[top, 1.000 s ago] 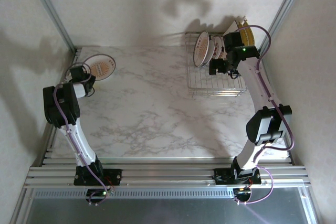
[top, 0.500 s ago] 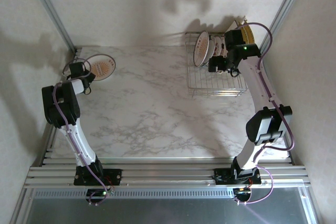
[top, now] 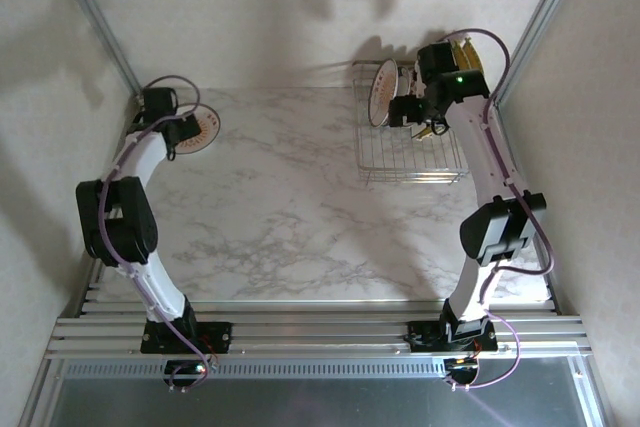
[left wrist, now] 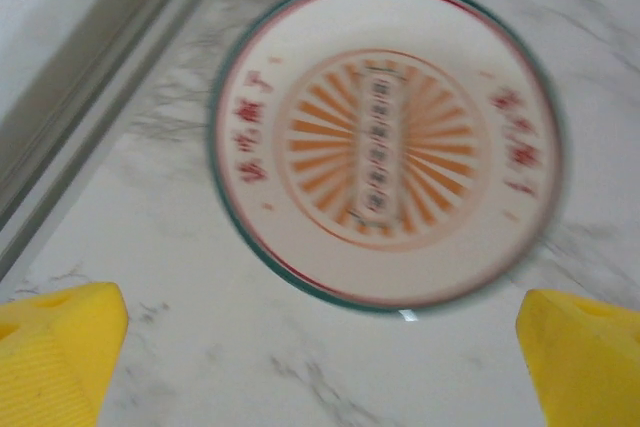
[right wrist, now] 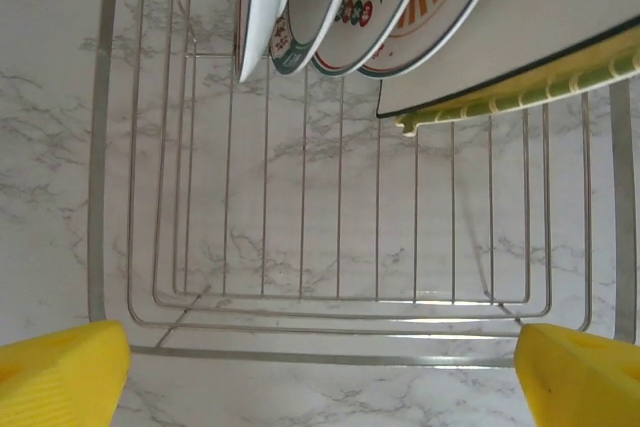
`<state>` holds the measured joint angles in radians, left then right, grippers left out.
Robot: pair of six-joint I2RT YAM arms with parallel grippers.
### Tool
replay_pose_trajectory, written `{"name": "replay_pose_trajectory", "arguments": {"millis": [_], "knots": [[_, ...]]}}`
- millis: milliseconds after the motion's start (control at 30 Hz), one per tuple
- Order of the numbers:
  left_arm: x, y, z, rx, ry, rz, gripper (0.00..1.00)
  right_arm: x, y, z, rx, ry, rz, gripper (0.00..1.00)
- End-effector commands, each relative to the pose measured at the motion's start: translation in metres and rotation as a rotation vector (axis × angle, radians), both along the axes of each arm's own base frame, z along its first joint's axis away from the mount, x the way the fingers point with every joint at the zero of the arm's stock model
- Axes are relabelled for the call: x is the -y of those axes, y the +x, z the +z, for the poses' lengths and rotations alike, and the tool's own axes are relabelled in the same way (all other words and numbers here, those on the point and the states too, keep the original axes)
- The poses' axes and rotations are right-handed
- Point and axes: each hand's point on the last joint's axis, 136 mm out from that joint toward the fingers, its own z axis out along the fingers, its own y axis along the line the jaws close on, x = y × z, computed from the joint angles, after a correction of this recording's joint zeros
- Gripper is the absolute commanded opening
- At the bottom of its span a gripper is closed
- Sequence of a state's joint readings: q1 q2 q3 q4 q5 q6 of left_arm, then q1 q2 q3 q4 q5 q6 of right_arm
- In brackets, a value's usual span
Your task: Unload the plates from the dish rack
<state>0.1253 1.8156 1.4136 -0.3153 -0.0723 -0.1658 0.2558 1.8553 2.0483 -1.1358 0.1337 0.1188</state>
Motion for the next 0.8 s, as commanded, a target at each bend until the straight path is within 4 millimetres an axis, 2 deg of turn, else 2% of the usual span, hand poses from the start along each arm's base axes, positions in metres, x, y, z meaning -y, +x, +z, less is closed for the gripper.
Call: {"name": "replay_pose_trajectory", "arguments": {"millis": [0,33,133,300,500,633,767], "knots": [[0.043,-0.027,0.008,-0.142,0.061,-0.173,1.00,-0.003,0.009,0.000,0.002,-0.050,0.009,0.99],[0.057,-0.031,0.007,-0.167,0.059,-0.215,1.00,-0.004,0.016,0.001,0.015,-0.056,0.006,0.99],[0.084,-0.044,0.005,-0.219,0.072,-0.283,1.00,-0.011,0.038,0.001,0.051,-0.068,0.003,0.99],[0.106,-0.054,0.007,-0.228,0.060,-0.331,1.00,-0.024,0.077,-0.008,0.084,-0.098,0.009,0.99],[0.116,-0.056,0.009,-0.249,0.053,-0.357,1.00,-0.033,0.122,-0.020,0.169,-0.117,-0.014,0.98],[0.118,-0.053,0.004,-0.273,0.050,-0.363,1.00,-0.043,0.145,-0.026,0.240,-0.103,-0.005,0.90],[0.119,-0.050,0.006,-0.262,0.044,-0.365,1.00,-0.043,0.162,-0.032,0.284,-0.120,-0.021,0.82]]}}
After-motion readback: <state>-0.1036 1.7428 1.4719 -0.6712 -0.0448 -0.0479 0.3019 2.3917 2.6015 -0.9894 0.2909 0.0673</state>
